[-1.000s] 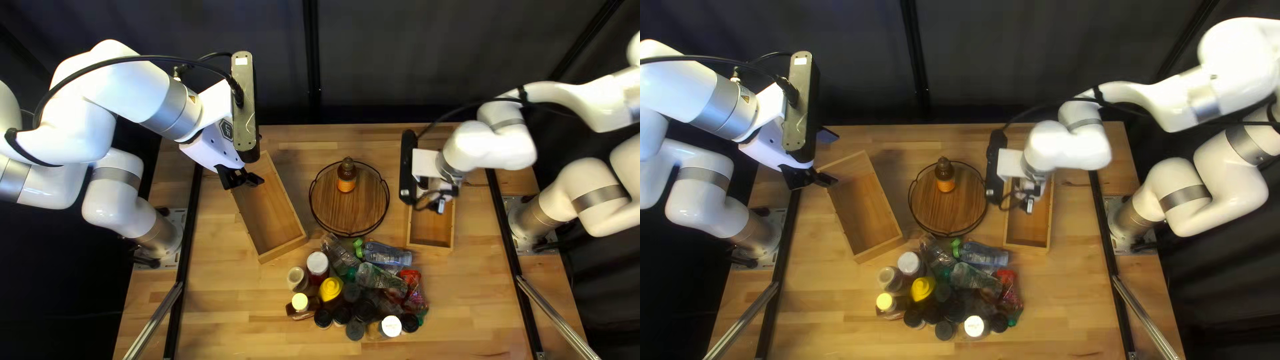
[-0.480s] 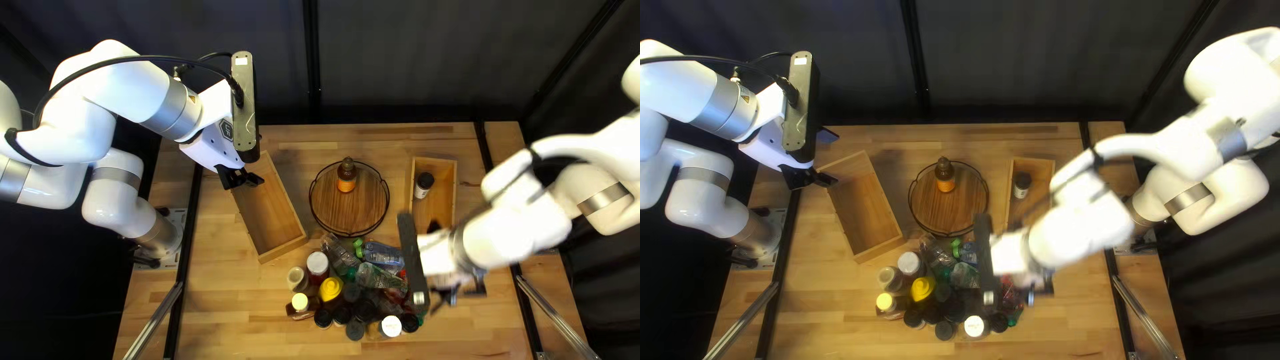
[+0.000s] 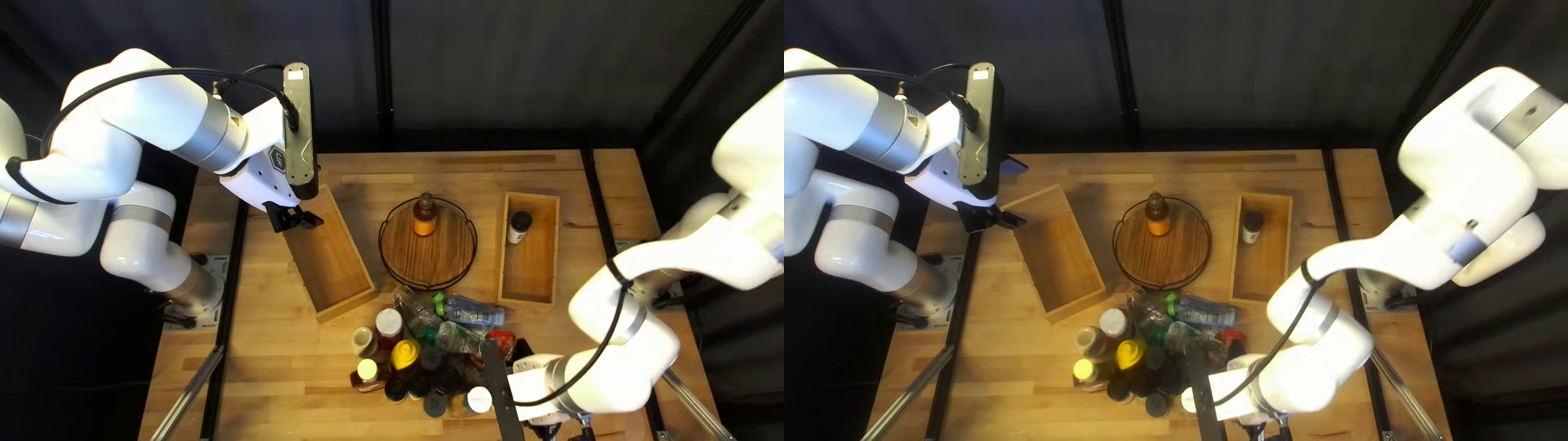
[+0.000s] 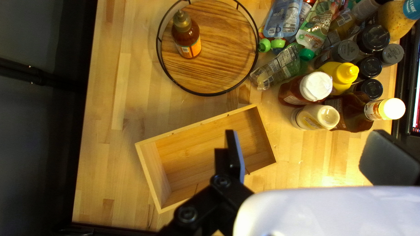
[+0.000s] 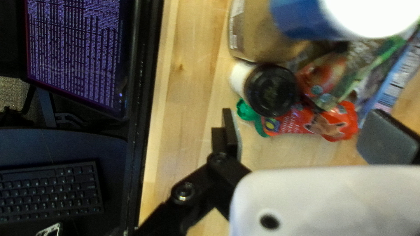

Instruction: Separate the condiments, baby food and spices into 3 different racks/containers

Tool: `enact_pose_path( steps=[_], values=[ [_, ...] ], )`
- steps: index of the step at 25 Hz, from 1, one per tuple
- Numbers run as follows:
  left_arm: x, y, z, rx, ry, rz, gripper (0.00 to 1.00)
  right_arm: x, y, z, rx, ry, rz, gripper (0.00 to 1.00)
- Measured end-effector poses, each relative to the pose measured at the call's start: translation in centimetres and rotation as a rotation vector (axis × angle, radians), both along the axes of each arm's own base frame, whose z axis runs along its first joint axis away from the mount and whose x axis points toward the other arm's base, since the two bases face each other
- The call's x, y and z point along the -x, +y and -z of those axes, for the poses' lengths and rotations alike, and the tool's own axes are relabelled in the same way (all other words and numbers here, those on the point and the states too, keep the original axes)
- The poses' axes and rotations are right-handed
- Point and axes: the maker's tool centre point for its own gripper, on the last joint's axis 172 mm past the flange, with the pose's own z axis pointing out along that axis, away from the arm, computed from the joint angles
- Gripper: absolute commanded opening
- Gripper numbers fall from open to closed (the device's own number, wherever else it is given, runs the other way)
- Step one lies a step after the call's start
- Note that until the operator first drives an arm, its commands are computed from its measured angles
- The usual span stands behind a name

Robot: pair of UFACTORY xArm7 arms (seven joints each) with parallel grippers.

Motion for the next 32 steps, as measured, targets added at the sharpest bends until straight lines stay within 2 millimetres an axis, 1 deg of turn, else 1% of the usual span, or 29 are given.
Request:
enact_pose_path(
  steps=[3, 9, 10, 11, 12, 16, 22, 25, 28, 32],
  values=[
    [0.0, 0.0, 0.0, 0.0, 0.0, 0.0, 1.0, -0.1, -0.4, 1.0, -0.004, 0.004, 0.015, 1.0],
    [0.0, 0.0, 0.0, 0.0, 0.0, 0.0, 1.0, -0.7, -0.7, 2.2, -0.021, 0.004, 0.025, 1.0],
    [0.0, 0.0, 0.0, 0.0, 0.0, 0.0, 1.0, -0.8, -0.7, 2.4, -0.025, 0.004, 0.025, 0.97],
    [0.0, 0.0, 0.0, 0.0, 0.0, 0.0, 1.0, -0.8, -0.7, 2.5, -0.028, 0.003, 0.025, 0.29],
    [0.0, 0.0, 0.0, 0.0, 0.0, 0.0, 1.0, -0.9, -0.7, 2.6, -0.03, 0.002, 0.025, 0.01],
    [0.0, 0.0, 0.0, 0.0, 0.0, 0.0, 1.0, -0.8, -0.4, 2.4, -0.025, 0.001, 0.025, 0.0],
    [0.0, 0.0, 0.0, 0.0, 0.0, 0.0, 1.0, 0.4, -0.2, 1.0, 0.001, 0.002, 0.032, 0.0],
    [0.0, 0.0, 0.0, 0.0, 0.0, 0.0, 1.0, 1.1, -0.3, -0.6, 0.02, 0.004, 0.036, 0.0],
    [0.0, 0.0, 0.0, 0.0, 0.0, 0.0, 1.0, 1.7, -1.0, -2.5, 0.038, 0.006, 0.043, 0.0],
    [0.0, 0.0, 0.0, 0.0, 0.0, 0.0, 1.0, 2.4, -3.1, -6.2, 0.048, -0.001, 0.056, 0.0]
  ],
)
